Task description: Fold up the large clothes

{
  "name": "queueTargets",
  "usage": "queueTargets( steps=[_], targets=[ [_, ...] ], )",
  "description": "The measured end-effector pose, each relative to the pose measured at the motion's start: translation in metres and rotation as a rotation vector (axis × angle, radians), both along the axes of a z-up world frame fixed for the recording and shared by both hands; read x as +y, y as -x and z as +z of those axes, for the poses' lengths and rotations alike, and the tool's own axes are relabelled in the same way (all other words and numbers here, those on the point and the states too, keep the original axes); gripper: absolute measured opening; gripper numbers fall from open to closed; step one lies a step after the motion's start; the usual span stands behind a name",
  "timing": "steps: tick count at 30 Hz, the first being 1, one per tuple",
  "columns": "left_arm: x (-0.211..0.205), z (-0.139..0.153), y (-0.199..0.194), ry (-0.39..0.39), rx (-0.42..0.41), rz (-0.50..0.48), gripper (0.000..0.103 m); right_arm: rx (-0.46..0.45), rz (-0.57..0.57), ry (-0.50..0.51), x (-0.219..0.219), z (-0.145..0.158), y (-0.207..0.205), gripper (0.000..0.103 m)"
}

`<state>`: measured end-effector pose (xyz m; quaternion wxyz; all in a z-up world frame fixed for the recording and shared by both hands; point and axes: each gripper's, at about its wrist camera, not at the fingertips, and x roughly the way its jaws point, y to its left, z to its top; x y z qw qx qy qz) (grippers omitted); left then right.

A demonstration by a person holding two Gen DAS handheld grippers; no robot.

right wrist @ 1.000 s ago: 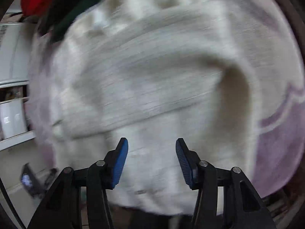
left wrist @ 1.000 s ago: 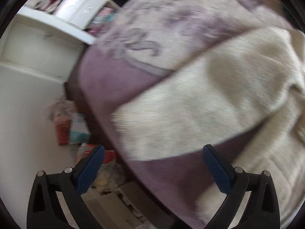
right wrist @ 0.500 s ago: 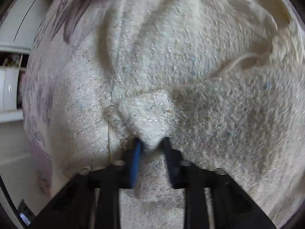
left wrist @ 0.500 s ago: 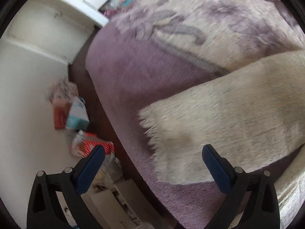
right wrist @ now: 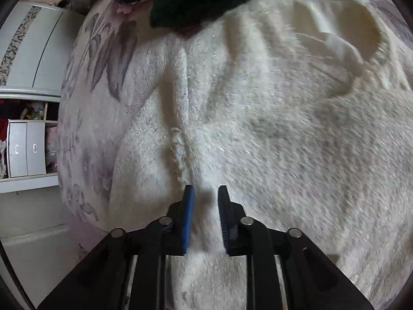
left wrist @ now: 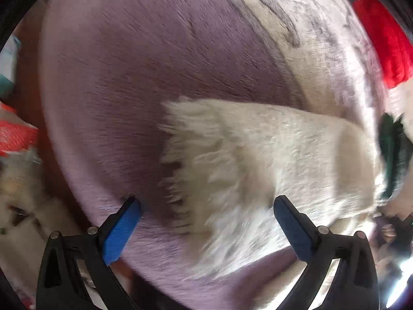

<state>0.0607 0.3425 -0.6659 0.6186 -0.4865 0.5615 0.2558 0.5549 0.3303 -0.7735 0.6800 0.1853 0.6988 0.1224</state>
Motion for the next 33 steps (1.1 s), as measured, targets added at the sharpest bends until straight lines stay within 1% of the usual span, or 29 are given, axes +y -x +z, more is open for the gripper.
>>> queueTargets(
  steps=[1,2,3,4,5,6,7,8,9,10,13,16,17,19,20,21,22,23,24,25,26,27,28,29,30,31,32,33],
  targets=[
    [0.002,-0.003,-0.001,-0.015,-0.011,0.007,0.103,0.001,-0.006,-0.001,-0.004,0.004,0.01,0.034],
    [0.003,-0.004,0.001,-0.018,-0.023,0.022,0.103,0.007,-0.006,-0.006,-0.007,0.007,0.02,0.034],
    [0.005,-0.002,0.004,-0.033,-0.046,0.059,0.103,0.014,0.003,-0.004,-0.008,0.007,0.03,0.034],
    [0.007,0.002,0.007,-0.049,-0.067,0.08,0.1,0.019,0.014,0.013,-0.011,0.01,0.04,0.034],
    [0.008,0.007,0.009,-0.069,-0.086,0.092,0.082,0.025,0.025,0.045,-0.011,0.011,0.051,0.034],
    [0.008,0.016,0.01,-0.102,-0.093,0.079,0.046,0.03,0.034,0.068,-0.009,0.01,0.062,0.034],
    [0.009,0.021,0.008,-0.111,-0.115,0.059,0.024,0.039,0.039,0.085,-0.008,0.007,0.072,0.034],
    [0.012,0.024,0.006,-0.114,-0.123,0.042,0.015,0.05,0.039,0.096,-0.006,0.004,0.08,0.034],
    [0.016,0.03,0.004,-0.128,-0.129,0.04,0.012,0.061,0.035,0.102,-0.005,0.001,0.086,0.034],
    [0.02,0.034,0.003,-0.127,-0.158,0.044,0.006,0.071,0.03,0.102,-0.004,-0.002,0.093,0.034],
    [0.043,0.047,-0.003,-0.127,-0.232,0.051,0.006,0.078,0.023,0.117,0.003,-0.009,0.11,0.034],
    [0.075,0.058,-0.013,-0.163,-0.284,0.06,0.006,0.051,0.041,0.115,0.015,-0.003,0.121,0.034],
    [0.089,0.058,-0.015,-0.175,-0.3,0.078,0.006,0.035,0.056,0.118,0.019,0.001,0.124,0.034],
    [0.109,0.05,-0.021,-0.158,-0.321,0.084,0.006,0.003,0.094,0.127,0.029,0.007,0.132,0.034],
    [0.114,0.043,-0.024,-0.146,-0.315,0.082,0.006,0.001,0.108,0.129,0.028,0.013,0.138,0.034],
    [0.115,0.033,-0.027,-0.115,-0.311,0.068,0.006,0.0,0.122,0.135,0.031,0.016,0.141,0.034],
    [0.114,0.02,-0.032,-0.069,-0.28,0.041,0.006,-0.001,0.129,0.142,0.033,0.017,0.145,0.034],
    [0.109,0.011,-0.034,-0.041,-0.23,0.016,0.007,-0.002,0.139,0.163,0.034,0.016,0.147,0.034],
    [0.101,0.008,-0.04,-0.017,-0.217,0.001,0.007,0.0,0.142,0.181,0.032,0.016,0.148,0.034],
    [0.098,0.008,-0.036,-0.002,-0.224,-0.001,0.009,0.001,0.134,0.197,0.03,0.015,0.148,0.037],
    [0.094,0.011,-0.031,-0.001,-0.216,-0.003,0.011,0.001,0.118,0.2,0.024,0.01,0.151,0.043],
    [0.089,0.017,-0.023,-0.002,-0.197,-0.007,0.013,0.005,0.096,0.192,0.02,0.008,0.152,0.061],
    [0.087,0.021,-0.018,0.002,-0.195,-0.001,0.016,0.012,0.065,0.177,0.014,0.006,0.152,0.068],
    [0.086,0.027,-0.013,-0.002,-0.191,0.009,0.029,0.017,0.046,0.169,0.011,0.006,0.153,0.068],
    [0.085,0.038,-0.002,-0.012,-0.193,0.026,0.045,0.026,0.024,0.163,0.006,0.005,0.154,0.068],
    [0.081,0.044,0.001,-0.017,-0.197,0.044,0.055,0.032,0.011,0.165,0.002,0.004,0.154,0.068],
    [0.078,0.053,0.007,-0.02,-0.207,0.073,0.072,0.036,-0.002,0.17,-0.002,0.003,0.155,0.068],
    [0.075,0.061,0.018,-0.016,-0.221,0.111,0.081,0.039,-0.013,0.173,-0.006,0.003,0.156,0.068]
  ],
)
